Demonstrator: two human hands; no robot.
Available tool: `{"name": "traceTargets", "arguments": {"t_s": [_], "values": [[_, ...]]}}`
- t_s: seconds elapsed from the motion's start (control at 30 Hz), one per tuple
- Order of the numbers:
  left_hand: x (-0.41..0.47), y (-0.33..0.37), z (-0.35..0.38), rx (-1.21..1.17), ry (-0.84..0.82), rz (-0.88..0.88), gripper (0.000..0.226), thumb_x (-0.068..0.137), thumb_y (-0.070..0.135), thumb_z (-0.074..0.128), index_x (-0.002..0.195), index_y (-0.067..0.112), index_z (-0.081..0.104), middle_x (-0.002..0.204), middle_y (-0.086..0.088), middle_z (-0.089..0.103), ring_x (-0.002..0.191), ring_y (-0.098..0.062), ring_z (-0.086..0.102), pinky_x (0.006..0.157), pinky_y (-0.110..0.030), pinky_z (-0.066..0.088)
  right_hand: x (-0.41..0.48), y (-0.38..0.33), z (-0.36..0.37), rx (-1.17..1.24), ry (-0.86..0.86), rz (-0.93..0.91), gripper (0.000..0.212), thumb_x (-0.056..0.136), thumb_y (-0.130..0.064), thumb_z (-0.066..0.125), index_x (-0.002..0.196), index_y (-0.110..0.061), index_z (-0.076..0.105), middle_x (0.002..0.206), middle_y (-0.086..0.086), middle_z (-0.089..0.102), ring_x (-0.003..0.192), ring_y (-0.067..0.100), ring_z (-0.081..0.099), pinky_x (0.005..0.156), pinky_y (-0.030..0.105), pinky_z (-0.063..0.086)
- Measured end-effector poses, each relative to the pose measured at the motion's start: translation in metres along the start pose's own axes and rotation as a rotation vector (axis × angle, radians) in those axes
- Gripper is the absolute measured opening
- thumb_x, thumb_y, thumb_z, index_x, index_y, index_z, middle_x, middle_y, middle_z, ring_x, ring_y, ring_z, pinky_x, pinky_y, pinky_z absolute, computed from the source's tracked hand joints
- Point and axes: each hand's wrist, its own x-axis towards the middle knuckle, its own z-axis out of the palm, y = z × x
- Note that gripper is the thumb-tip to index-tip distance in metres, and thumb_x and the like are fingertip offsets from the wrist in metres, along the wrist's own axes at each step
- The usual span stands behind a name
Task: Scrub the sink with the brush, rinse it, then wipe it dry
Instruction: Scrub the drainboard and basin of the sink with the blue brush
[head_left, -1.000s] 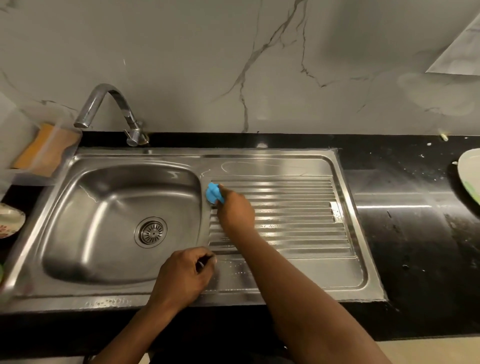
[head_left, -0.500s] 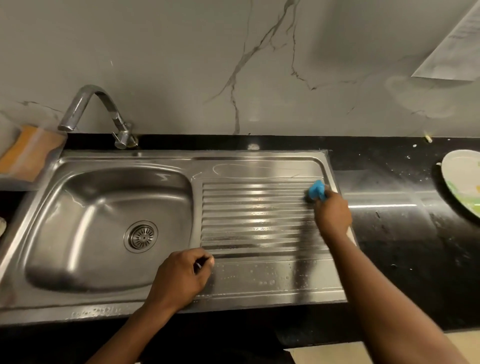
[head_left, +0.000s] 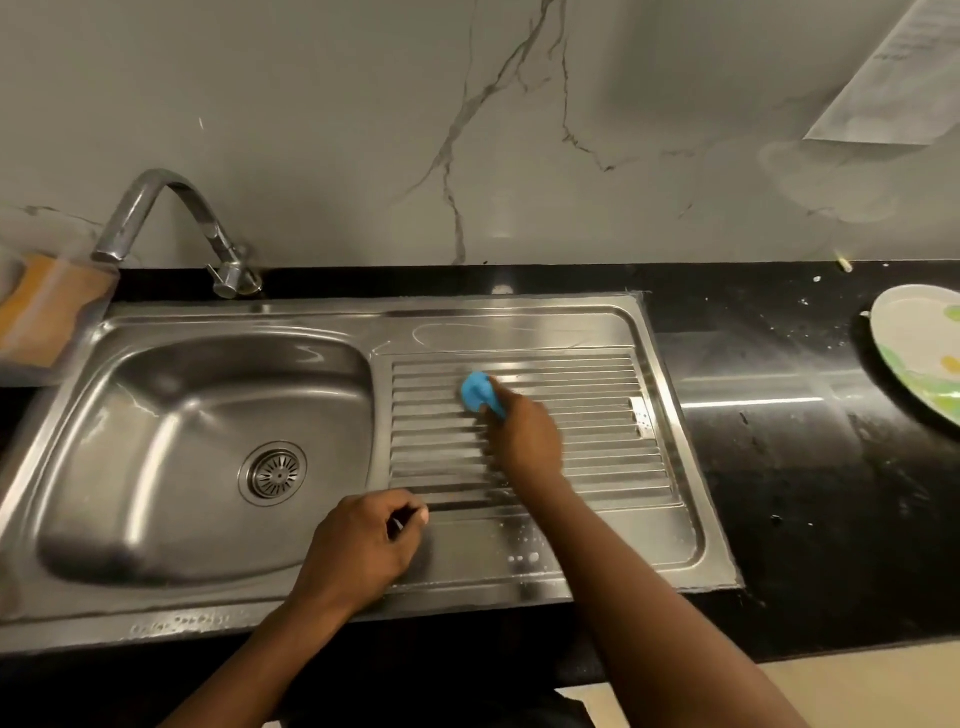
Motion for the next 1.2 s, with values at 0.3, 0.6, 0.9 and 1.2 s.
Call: {"name": "traceTargets", "arguments": {"t_s": [0.3, 0.6, 0.9, 1.2], "values": [[0.010, 0.024, 0.017, 0.008, -0.093, 0.108, 0.013, 0.094, 0.041, 0.067, 0.085, 0.036, 0.073, 0.077, 0.026, 0.069, 0.072, 0.001, 0.065, 0.065, -0.025, 0.054, -0.014, 0.148, -0.112, -0.075, 0.252, 0.311, 0.044, 0.104, -0.026, 0.060, 0.147, -0.029, 0.055, 0.113, 0.010, 0.072, 0.088, 0.021, 0.067, 0.074, 0.035, 0.055], [0.020, 0.032, 0.030, 0.003, -0.135, 0.131, 0.012, 0.094, 0.039, 0.068, 0.083, 0.036, 0.072, 0.076, 0.026, 0.069, 0.072, 0.000, 0.066, 0.063, -0.020, 0.050, -0.081, 0.165, -0.090, -0.032, 0.264, 0.371, 0.056, 0.103, -0.029, 0.062, 0.155, -0.042, 0.042, 0.088, 0.003, 0.067, 0.071, 0.016, 0.063, 0.063, 0.034, 0.055], [0.012, 0.027, 0.021, 0.024, -0.134, 0.048, 0.012, 0.094, 0.040, 0.068, 0.083, 0.040, 0.071, 0.080, 0.029, 0.069, 0.076, 0.002, 0.066, 0.064, -0.019, 0.050, 0.049, 0.138, -0.100, -0.104, 0.247, 0.264, 0.050, 0.105, -0.028, 0.059, 0.153, -0.033, 0.049, 0.121, 0.011, 0.071, 0.105, 0.030, 0.069, 0.083, 0.040, 0.054], [0.011, 0.016, 0.017, 0.053, -0.107, 0.032, 0.010, 0.093, 0.047, 0.066, 0.086, 0.041, 0.070, 0.079, 0.027, 0.068, 0.073, 0.001, 0.065, 0.066, -0.026, 0.055, 0.064, 0.138, -0.099, -0.052, 0.276, 0.260, 0.044, 0.104, -0.027, 0.060, 0.147, -0.028, 0.055, 0.119, 0.010, 0.072, 0.098, 0.025, 0.070, 0.078, 0.039, 0.058]]}}
